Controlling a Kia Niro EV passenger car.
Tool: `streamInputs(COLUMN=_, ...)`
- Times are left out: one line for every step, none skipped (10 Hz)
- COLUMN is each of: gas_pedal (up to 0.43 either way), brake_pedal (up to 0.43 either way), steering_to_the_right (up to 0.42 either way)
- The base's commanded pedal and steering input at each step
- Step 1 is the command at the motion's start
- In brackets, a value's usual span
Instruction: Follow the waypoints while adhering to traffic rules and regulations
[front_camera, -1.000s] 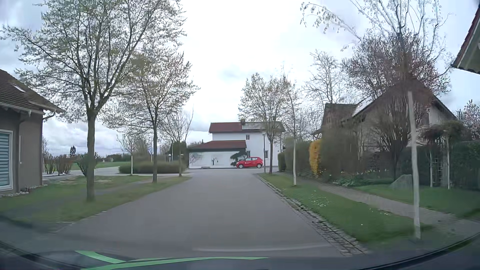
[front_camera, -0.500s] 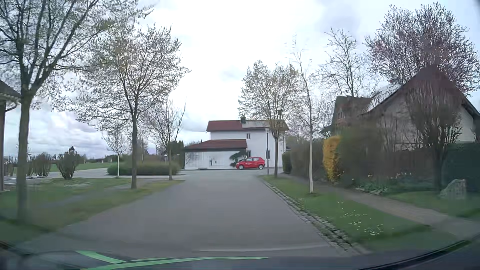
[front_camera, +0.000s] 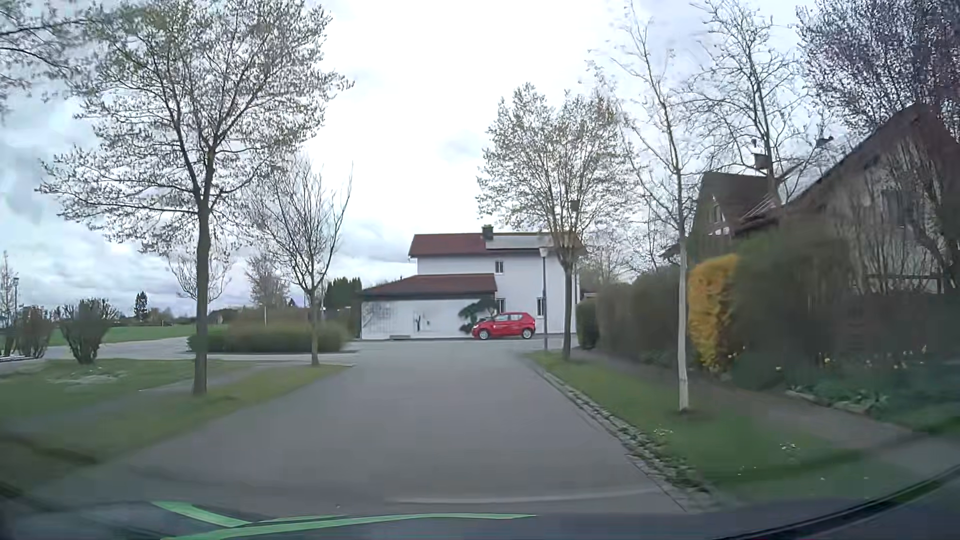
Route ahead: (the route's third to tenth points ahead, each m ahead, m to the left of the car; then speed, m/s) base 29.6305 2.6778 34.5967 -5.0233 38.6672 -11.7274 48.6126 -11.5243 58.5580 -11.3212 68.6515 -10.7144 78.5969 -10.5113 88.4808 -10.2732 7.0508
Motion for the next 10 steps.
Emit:
streamInputs(gas_pedal=0.039, brake_pedal=0.0, steering_to_the_right=-0.005)
streamInputs(gas_pedal=0.0, brake_pedal=0.0, steering_to_the_right=-0.005)
streamInputs(gas_pedal=0.0, brake_pedal=0.0, steering_to_the_right=-0.006)
streamInputs(gas_pedal=0.0, brake_pedal=0.0, steering_to_the_right=-0.006)
streamInputs(gas_pedal=0.0, brake_pedal=0.0, steering_to_the_right=-0.006)
streamInputs(gas_pedal=0.0, brake_pedal=0.0, steering_to_the_right=-0.006)
streamInputs(gas_pedal=0.0, brake_pedal=0.0, steering_to_the_right=-0.006)
streamInputs(gas_pedal=0.0, brake_pedal=0.0, steering_to_the_right=-0.006)
streamInputs(gas_pedal=0.0, brake_pedal=0.0, steering_to_the_right=-0.006)
streamInputs(gas_pedal=0.0, brake_pedal=0.0, steering_to_the_right=-0.006)
